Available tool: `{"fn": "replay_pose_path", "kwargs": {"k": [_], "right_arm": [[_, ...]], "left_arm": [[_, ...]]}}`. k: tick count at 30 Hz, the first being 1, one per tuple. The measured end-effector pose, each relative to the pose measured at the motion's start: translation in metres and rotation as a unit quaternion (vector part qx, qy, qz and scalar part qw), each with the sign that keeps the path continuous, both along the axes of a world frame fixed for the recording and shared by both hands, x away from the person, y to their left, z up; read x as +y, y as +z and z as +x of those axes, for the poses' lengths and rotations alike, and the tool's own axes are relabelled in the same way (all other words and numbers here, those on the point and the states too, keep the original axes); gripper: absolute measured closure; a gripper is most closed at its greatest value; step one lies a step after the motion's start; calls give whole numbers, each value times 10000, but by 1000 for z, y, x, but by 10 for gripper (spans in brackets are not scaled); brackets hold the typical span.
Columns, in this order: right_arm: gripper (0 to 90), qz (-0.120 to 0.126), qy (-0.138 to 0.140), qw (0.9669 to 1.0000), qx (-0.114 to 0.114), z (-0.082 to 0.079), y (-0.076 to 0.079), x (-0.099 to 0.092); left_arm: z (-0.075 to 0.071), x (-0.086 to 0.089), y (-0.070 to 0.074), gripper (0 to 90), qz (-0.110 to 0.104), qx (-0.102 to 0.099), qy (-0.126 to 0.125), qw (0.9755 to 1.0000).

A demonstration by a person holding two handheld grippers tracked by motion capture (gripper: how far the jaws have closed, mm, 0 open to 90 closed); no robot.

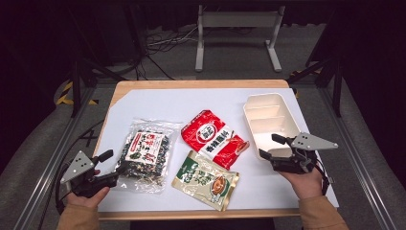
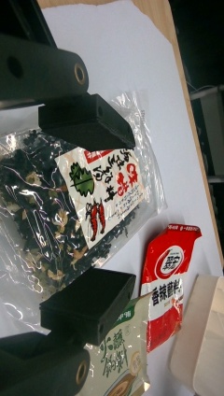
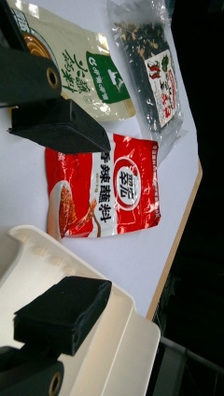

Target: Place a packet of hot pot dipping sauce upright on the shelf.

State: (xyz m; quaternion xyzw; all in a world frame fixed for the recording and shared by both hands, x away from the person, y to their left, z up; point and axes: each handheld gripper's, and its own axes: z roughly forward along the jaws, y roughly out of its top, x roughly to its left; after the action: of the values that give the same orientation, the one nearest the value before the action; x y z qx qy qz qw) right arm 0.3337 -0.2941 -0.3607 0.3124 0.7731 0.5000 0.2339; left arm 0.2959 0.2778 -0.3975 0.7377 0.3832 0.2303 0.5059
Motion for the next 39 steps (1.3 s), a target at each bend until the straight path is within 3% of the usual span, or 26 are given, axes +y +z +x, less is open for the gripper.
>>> {"fn": "replay_pose_path", "kwargs": {"k": [7,18,29,39], "right_arm": [[278,-62,324,9994,125,8,7,13],[270,-204,884,9954,311,24,16,49],[258,-273,1404,9886,467,34,20,86],[254,-332,1707,9833,541,39,24,111]], "left_arm": [[0,-3,0,302,52,11,-33,10000],[-1,-5,0,303,87,20,-62,9999],[0,-6,0,303,90,10,-70,9999],[0,-7,-1,303,127,45,-101,9999]]}}
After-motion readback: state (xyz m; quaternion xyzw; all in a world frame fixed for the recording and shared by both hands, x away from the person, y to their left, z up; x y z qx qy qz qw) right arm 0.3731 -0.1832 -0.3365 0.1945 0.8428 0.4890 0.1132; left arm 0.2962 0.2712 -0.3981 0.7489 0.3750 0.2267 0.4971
